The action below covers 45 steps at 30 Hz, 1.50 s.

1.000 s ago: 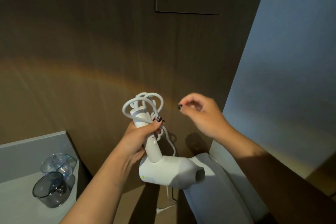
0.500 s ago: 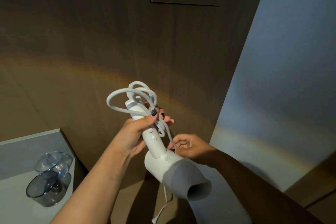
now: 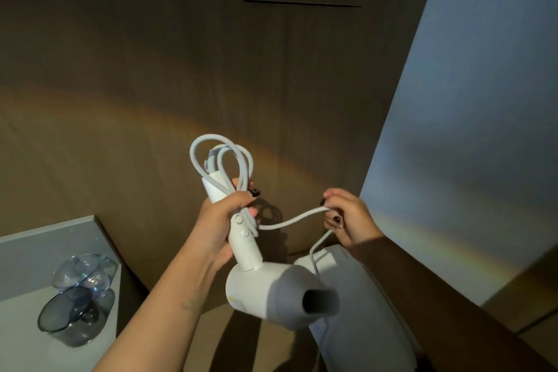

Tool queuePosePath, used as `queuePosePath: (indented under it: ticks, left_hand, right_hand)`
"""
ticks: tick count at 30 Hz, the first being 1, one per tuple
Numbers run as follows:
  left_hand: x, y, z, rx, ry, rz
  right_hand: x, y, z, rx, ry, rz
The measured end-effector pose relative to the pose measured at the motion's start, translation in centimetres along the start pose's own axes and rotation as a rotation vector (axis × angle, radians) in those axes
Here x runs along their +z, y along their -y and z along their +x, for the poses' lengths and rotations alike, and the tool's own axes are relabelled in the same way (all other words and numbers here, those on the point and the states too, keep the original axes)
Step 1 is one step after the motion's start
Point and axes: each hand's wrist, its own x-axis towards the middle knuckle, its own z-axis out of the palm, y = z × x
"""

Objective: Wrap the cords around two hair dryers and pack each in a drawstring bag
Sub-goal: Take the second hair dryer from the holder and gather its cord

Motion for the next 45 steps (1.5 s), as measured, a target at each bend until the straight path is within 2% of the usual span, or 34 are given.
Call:
queuePosePath:
  ticks: [3, 7, 12, 20, 29, 33, 37, 45]
  left_hand:
    - [-0.1, 0.5, 0.2, -0.042, -0.068, 0.097]
    - [0.7, 0.8, -0.2, -0.071, -0.014, 0.232]
    - [1.9, 0.6, -0.9, -0.048, 0.027, 0.282]
    - [3.2, 0.3, -1.9, 0.000, 0.257, 0.215]
    - [2.6, 0.7, -1.9, 0.060, 0.368, 0.268]
    - [3.0, 1.7, -2.5, 0.029, 0.405, 0.100]
    - [3.6, 2.3, -3.2, 0.015, 0.428, -0.066]
    - [4.1, 2.8, -3.2, 0.031, 0.413, -0.024]
  right_hand:
    - [1.7, 2.4, -0.9, -0.108, -0.072, -0.109]
    - [4.1, 5.9, -2.7, -0.250, 0.032, -0.330]
    - [6.6, 7.5, -4.1, -0.442, 0.047, -0.619]
    - [8.9, 8.1, -5.6, -0.687, 0.162, -0.585]
    - [8.9, 8.8, -6.8, -0.697, 0.267, -0.568]
    - [9.6, 8.3, -7.4, -0.781, 0.294, -0.604]
    - [9.8, 8.4, -7.5, -0.731, 0.251, -0.495]
    - [8.8, 9.0, -8.1, -0.693, 0.284, -0.529]
